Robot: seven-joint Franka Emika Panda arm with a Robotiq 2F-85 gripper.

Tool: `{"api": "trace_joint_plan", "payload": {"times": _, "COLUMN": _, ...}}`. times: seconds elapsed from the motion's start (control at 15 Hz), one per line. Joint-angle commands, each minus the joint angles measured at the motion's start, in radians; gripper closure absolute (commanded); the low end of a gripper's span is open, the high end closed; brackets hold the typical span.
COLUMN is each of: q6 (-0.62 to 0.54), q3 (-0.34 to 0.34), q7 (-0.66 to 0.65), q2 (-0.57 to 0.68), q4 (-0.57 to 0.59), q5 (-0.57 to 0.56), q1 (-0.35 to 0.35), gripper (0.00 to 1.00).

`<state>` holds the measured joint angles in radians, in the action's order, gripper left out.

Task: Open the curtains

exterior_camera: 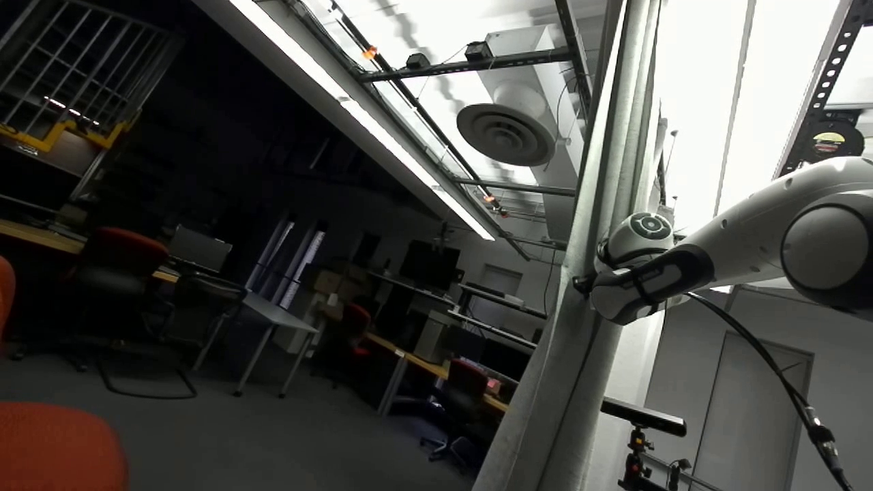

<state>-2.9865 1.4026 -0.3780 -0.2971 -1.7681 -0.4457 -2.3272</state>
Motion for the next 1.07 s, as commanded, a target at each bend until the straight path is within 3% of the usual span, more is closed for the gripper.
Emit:
{"api": "trace_joint_plan", "payload": {"times": 0.0, "q6": 0.07, "q3": 0.182, "q7": -0.024, "q2": -0.016, "q4": -0.036, "q5": 0.01, "q1": -0.174, "gripper": 1.0}}
{"api": "trace_joint_plan", "payload": {"times": 0.07, "q6": 0.07, "q3": 0.223, "q7": -0.017, "q2": -0.015, "q4": -0.031, "q5": 0.02, "q1": -0.183, "gripper": 1.0}}
{"api": "trace_joint_plan", "payload": {"times": 0.13, "q6": 0.066, "q3": 0.19, "q7": -0.013, "q2": -0.012, "q4": -0.041, "q5": 0.021, "q1": -0.117, "gripper": 1.0}}
{"api": "trace_joint_plan", "payload": {"times": 0.27, "q6": 0.057, "q3": 0.271, "q7": 0.011, "q2": 0.018, "q4": -0.02, "q5": 0.02, "q1": -0.113, "gripper": 1.0}}
{"api": "trace_joint_plan", "payload": {"times": 0.4, "q6": 0.048, "q3": 0.293, "q7": 0.026, "q2": 0.056, "q4": -0.023, "q5": 0.008, "q1": -0.04, "gripper": 1.0}}
{"api": "trace_joint_plan", "payload": {"times": 1.0, "q6": 0.17, "q3": 0.249, "q7": 0.049, "q2": 0.239, "q4": -0.048, "q5": -0.018, "q1": 0.287, "gripper": 1.0}}
